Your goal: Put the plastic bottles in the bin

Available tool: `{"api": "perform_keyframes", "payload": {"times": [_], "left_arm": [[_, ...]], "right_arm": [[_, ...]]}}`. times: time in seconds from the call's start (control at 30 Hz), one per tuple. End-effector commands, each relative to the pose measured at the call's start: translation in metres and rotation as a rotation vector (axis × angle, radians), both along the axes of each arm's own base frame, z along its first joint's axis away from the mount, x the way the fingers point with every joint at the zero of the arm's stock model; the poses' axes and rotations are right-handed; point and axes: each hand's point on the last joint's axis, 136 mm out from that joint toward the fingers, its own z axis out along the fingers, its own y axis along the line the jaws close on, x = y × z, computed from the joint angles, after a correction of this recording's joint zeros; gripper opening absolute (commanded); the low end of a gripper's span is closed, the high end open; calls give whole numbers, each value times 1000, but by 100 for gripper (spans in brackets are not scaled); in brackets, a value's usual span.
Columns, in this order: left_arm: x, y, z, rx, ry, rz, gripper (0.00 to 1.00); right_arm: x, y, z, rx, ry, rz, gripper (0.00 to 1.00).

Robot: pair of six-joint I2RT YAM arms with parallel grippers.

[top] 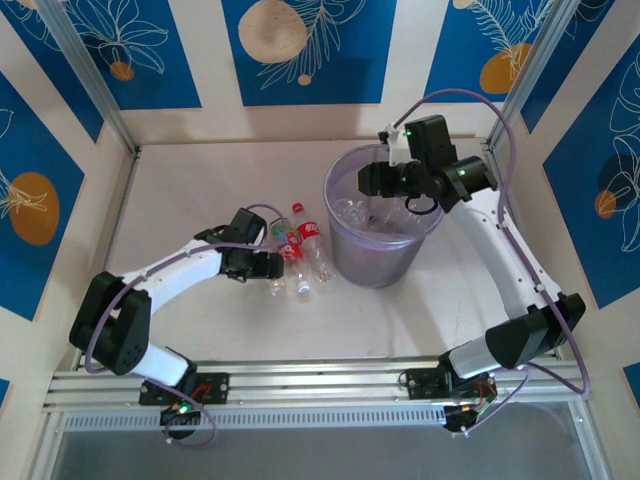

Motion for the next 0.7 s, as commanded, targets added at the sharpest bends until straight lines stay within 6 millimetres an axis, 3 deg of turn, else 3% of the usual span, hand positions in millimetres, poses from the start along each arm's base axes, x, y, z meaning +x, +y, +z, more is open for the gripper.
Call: {"api": "perform_keyframes", "payload": {"times": [0.0, 0.23, 0.33, 0.43, 0.67], "left_arm": [[-8, 13, -6, 76, 21, 10, 81], [-9, 13, -11, 77, 31, 12, 79], [-9, 9, -12, 47, 40, 28, 86], [-7, 2, -12, 7, 35, 40, 86], [-8, 7, -16, 46, 49, 37, 77]], "right_arm": [[-8, 6, -33, 3, 108, 19, 44], [-10, 5, -76, -13, 198, 2, 43], [-9, 5, -81, -21, 204, -1, 43], [-5, 4, -69, -12, 174, 0, 43], [6, -9, -19, 32, 54, -28, 48]]}}
